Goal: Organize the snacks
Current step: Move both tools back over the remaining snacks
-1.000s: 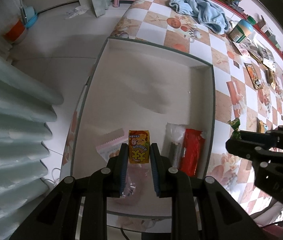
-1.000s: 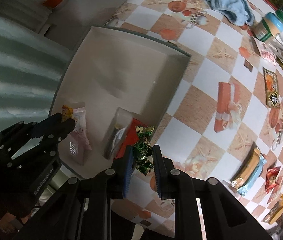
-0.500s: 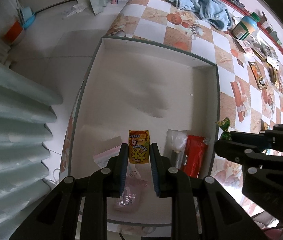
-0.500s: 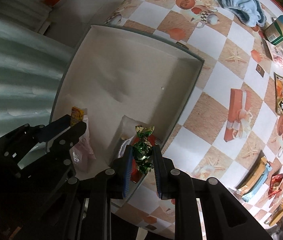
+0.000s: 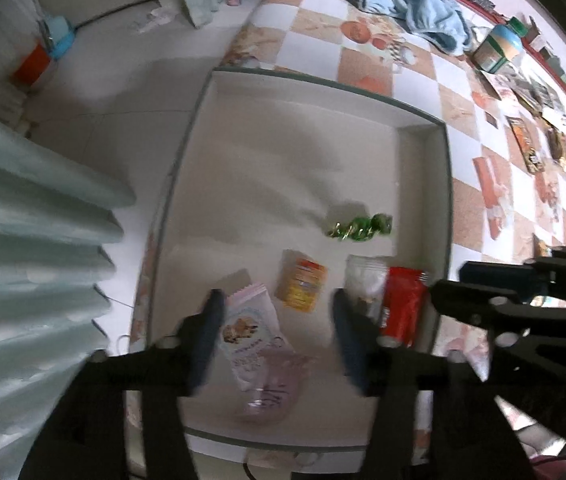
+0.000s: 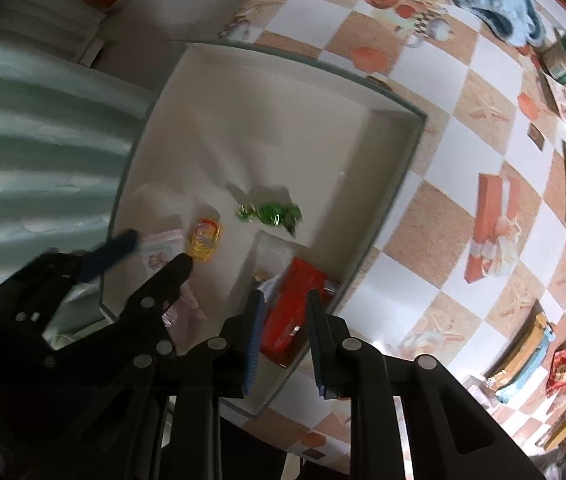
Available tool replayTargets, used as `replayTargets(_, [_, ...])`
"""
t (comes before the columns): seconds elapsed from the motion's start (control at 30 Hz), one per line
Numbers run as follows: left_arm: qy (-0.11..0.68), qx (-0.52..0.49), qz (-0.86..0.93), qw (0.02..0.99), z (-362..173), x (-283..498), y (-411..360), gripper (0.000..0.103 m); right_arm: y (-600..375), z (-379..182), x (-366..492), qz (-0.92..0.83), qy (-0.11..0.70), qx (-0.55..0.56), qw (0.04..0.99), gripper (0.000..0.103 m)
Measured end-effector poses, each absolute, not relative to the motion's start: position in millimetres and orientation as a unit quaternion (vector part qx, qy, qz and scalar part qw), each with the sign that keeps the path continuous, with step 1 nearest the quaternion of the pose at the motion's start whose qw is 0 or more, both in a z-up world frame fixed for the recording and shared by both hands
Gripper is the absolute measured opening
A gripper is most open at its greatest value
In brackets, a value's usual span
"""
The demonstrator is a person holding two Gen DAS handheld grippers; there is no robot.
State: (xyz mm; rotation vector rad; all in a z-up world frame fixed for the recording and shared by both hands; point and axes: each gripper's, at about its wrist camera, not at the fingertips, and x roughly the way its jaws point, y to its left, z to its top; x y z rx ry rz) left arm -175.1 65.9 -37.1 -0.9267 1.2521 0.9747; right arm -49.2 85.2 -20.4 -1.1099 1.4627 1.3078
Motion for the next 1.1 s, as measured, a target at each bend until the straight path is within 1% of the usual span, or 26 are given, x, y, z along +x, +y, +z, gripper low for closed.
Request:
replayTargets(0.03, [0.54, -0.403, 0.425, 0.605, -36.7, -176.9, 66.0, 0.077, 84.1, -21.5, -45.8, 0.521, 0.589, -0.442, 0.43, 0.024])
replayTargets(0.07, [0.538, -0.404, 0.429, 0.603, -36.6, -178.5, 65.9, 0.078, 84.6, -21.1, -42.5, 0.519, 0.592, -0.44, 0.432, 0.026])
replayTargets(0.1, [0.539, -0.403, 0.435, 0.598, -36.9, -179.9, 66.0, 0.078, 83.6, -22.0, -38.9, 0.515, 0.594, -0.439, 0.435, 0.041])
replayTargets(0.13, [0.541, -0.401, 0.441, 0.593, -37.9, -181.6, 65.7, 0.078, 82.7, -22.4, -34.8, 0.511, 0.594, -0.439, 0.44, 0.062])
replayTargets(0.17, [0.542, -0.403, 0.442, 0.591, -38.9, -183.5, 65.5, 0.08, 81.4, -22.1, -29.2, 0.506, 0.592, -0.437, 0.45, 0.072])
replayTargets(0.2, [0.54, -0.407, 0.441, 0.59, -39.7, -185.1, 65.1, 0.08, 80.3, -21.7, -24.9, 0.505, 0.594, -0.431, 0.454, 0.085])
replayTargets(0.4, [0.554, -0.394, 0.432, 0.593, -40.2, -178.9, 55.8, 0.08, 68.0, -28.3, -4.7, 0.492, 0.614, -0.416, 0.455, 0.086])
replayTargets(0.43, [0.557, -0.392, 0.428, 0.595, -40.3, -176.6, 53.4, 0.08, 65.8, -29.4, -3.6, 0.489, 0.617, -0.416, 0.456, 0.097])
replayTargets(0.47, [0.56, -0.391, 0.423, 0.595, -40.7, -173.9, 51.6, 0.08, 61.4, -31.8, 0.0, 0.483, 0.62, -0.416, 0.457, 0.103])
replayTargets(0.77, [0.584, -0.378, 0.382, 0.609, -41.3, -142.4, 34.1, 0.08, 9.4, -41.7, 59.5, 0.43, 0.659, -0.373, 0.492, 0.103])
replayTargets(1.1, [0.604, -0.336, 0.326, 0.645, -32.4, -79.8, 10.3, 0.08, -69.0, -60.3, 141.8, 0.324, 0.713, -0.308, 0.54, 0.103])
